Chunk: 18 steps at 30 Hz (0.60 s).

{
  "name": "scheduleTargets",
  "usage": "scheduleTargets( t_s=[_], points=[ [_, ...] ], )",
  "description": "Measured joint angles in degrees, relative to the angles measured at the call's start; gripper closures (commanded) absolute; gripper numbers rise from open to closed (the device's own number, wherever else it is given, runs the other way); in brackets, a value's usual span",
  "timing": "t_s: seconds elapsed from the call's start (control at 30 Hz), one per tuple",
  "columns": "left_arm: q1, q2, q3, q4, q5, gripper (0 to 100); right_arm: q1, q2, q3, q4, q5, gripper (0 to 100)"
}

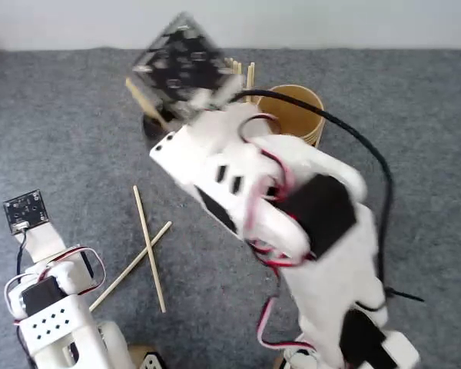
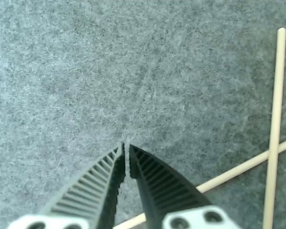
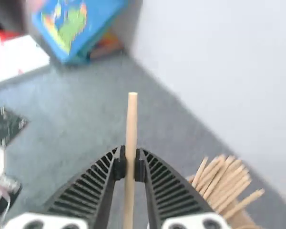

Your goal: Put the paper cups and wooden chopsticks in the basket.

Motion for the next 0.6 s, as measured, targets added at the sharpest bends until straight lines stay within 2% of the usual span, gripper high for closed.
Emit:
scheduleTargets(
  t_s=[0.2, 0.33, 0.5, 0.6],
  points=[
    [0.0, 0.0, 0.0, 0.0, 0.0, 99, 2.4, -2.7, 0.0, -9.1, 0.0, 99.1],
    [0.0, 0.0, 0.0, 0.0, 0.0, 99, 6.4, -2.8, 0.6, -16.5, 0.0, 99.1],
    [0.0, 0.0, 0.0, 0.0, 0.0, 99, 12.0, -1.8, 6.6, -29.5, -0.2, 99.1],
    [0.0, 0.0, 0.0, 0.0, 0.0, 99, 14.7, -0.3, 12.2, -37.3, -2.8, 99.1]
  ],
)
